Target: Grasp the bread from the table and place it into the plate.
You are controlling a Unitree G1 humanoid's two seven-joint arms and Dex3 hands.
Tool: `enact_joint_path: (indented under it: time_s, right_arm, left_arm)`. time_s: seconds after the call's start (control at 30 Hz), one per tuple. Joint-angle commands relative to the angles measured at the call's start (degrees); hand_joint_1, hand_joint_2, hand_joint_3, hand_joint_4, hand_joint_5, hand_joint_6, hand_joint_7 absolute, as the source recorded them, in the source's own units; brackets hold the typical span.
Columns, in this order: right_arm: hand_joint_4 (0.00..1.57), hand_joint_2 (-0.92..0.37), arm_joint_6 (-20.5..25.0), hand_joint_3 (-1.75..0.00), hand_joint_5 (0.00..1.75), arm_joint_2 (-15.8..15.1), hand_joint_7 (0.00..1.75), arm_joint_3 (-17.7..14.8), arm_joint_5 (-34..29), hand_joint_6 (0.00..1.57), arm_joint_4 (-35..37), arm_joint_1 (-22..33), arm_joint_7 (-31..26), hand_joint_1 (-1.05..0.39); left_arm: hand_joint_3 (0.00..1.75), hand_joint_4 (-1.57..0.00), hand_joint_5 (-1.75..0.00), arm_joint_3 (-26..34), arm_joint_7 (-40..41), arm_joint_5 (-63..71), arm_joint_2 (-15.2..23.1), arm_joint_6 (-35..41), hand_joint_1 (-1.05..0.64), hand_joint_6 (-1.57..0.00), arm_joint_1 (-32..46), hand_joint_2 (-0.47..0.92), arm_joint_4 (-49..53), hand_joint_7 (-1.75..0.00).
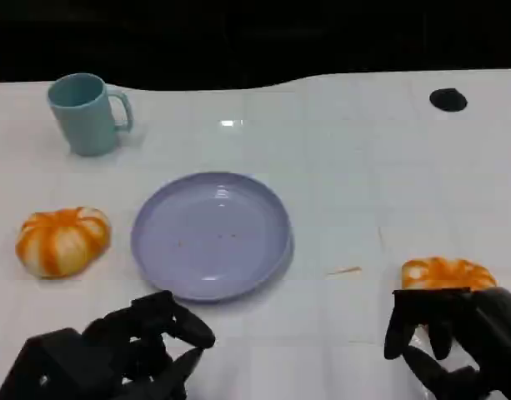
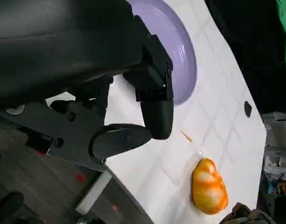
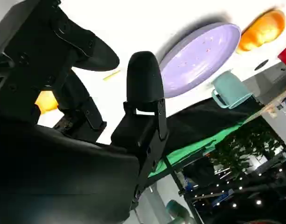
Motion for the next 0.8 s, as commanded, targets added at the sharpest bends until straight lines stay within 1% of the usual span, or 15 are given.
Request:
enact_joint_path:
  time_s: [0.03, 0.33, 0.8]
  right_arm:
    - [0.96, -0.15, -0.61, -1.40, 1.75, -0.68, 1.28, -0.45, 0.85, 0.93, -0.22, 0.14, -0.06, -0.08]
    - [0.96, -0.12, -1.22, -1.44, 1.75, -0.84, 1.28, -0.49, 0.55, 0.94, -0.25, 0.24, -0.27, -0.08]
    - [0.96, -0.11, -2.07, -1.45, 1.75, -0.90, 1.26, -0.71, 1.83, 0.93, 0.12, 0.27, 0.23, -0.06]
  left_arm:
    - [0.63, -0.64, -1.75, -0.01, -0.22, 0.33, 0.75, -0.01, -0.27, -0.60, 0.55, 0.82, -1.22, -1.32]
    - [0.64, -0.66, -1.75, 0.43, -0.46, -0.75, 0.39, -0.37, -0.26, -0.61, 0.88, 0.82, -0.92, -1.32]
    - [0.65, -0.66, -1.75, 0.42, -0.29, -0.68, 0.49, 0.25, -0.26, -0.62, 0.98, 0.80, -1.60, -1.30]
